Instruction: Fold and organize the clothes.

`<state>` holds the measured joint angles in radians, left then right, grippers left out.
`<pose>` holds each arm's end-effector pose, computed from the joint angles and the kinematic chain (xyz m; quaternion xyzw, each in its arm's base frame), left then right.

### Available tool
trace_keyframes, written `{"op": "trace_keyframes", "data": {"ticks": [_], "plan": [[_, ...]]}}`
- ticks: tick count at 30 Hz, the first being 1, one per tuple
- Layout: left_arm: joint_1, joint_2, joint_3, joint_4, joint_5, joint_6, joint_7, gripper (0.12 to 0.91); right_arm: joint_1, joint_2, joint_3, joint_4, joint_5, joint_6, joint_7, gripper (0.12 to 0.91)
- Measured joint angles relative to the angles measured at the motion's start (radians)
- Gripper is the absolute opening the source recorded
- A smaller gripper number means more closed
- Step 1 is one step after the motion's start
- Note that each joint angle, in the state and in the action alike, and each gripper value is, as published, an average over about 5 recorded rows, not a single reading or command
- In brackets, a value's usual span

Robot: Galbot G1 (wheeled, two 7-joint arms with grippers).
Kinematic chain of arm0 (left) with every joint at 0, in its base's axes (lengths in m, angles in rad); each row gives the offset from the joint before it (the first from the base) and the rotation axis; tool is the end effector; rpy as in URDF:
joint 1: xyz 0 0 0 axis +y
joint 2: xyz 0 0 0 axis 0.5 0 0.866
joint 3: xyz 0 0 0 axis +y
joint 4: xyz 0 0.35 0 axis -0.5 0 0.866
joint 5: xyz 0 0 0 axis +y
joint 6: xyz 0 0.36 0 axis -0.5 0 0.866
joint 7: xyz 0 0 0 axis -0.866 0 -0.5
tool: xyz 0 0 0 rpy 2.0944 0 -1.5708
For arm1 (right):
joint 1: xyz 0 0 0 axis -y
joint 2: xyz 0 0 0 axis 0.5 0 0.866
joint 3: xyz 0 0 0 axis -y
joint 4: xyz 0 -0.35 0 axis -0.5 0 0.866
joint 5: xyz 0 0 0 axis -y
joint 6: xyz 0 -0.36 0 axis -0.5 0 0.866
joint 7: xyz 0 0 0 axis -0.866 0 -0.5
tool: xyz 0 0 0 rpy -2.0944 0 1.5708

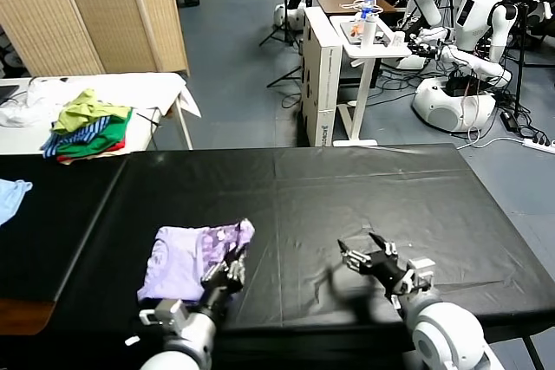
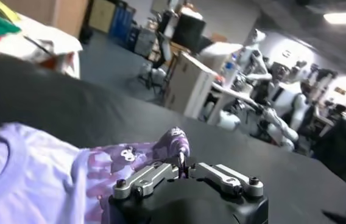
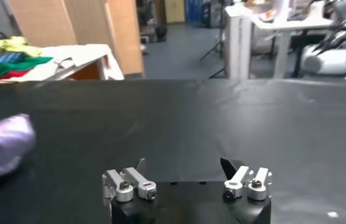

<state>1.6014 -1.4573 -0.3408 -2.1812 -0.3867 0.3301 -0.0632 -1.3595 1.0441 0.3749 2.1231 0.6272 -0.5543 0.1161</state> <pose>0.1683 -0.0370 -0.2792 -0.1094 -0.9659 0.1681 0.1639 0.2386 -0.0418 -0.2474 0.1596 -0.9590 -0.0293 0.2326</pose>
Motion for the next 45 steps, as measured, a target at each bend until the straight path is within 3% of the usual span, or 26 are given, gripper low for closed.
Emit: {"op": "trace_keyframes", "data": {"ticks": [3, 6, 9, 17, 20, 25, 31, 34, 45], "plan": [[0.013, 0.007, -0.003, -0.01, 0.038, -0.026, 0.039, 0.63, 0.029, -0.009, -0.054, 0.006, 0.05, -0.028, 0.016, 0.907], [0.019, 0.023, -0.022, -0.028, 0.054, -0.063, 0.055, 0.8, 0.063, -0.008, -0.121, 0.008, 0.101, -0.054, 0.032, 0.907], [0.024, 0.047, -0.057, -0.042, 0.06, -0.089, 0.049, 0.889, 0.103, 0.001, -0.198, -0.002, 0.132, -0.066, 0.045, 0.907], [0.066, 0.058, -0.145, -0.045, 0.126, -0.132, 0.042, 0.907, 0.23, 0.065, -0.39, -0.077, 0.139, -0.067, 0.063, 0.907], [0.08, 0.047, -0.164, -0.044, 0.138, -0.14, 0.041, 0.907, 0.262, 0.09, -0.429, -0.107, 0.132, -0.066, 0.068, 0.865], [0.099, 0.037, -0.192, -0.048, 0.143, -0.147, 0.04, 0.907, 0.277, 0.113, -0.458, -0.133, 0.123, -0.065, 0.074, 0.66], [0.113, 0.03, -0.212, -0.052, 0.14, -0.156, 0.037, 0.907, 0.267, 0.116, -0.456, -0.141, 0.103, -0.062, 0.077, 0.283], [0.114, 0.025, -0.215, -0.052, 0.139, -0.158, 0.037, 0.907, 0.253, 0.11, -0.441, -0.133, 0.088, -0.063, 0.077, 0.16], [0.11, 0.023, -0.223, -0.033, 0.127, -0.165, 0.031, 0.907, 0.179, 0.021, -0.27, -0.064, 0.122, -0.146, 0.055, 0.142]]}}
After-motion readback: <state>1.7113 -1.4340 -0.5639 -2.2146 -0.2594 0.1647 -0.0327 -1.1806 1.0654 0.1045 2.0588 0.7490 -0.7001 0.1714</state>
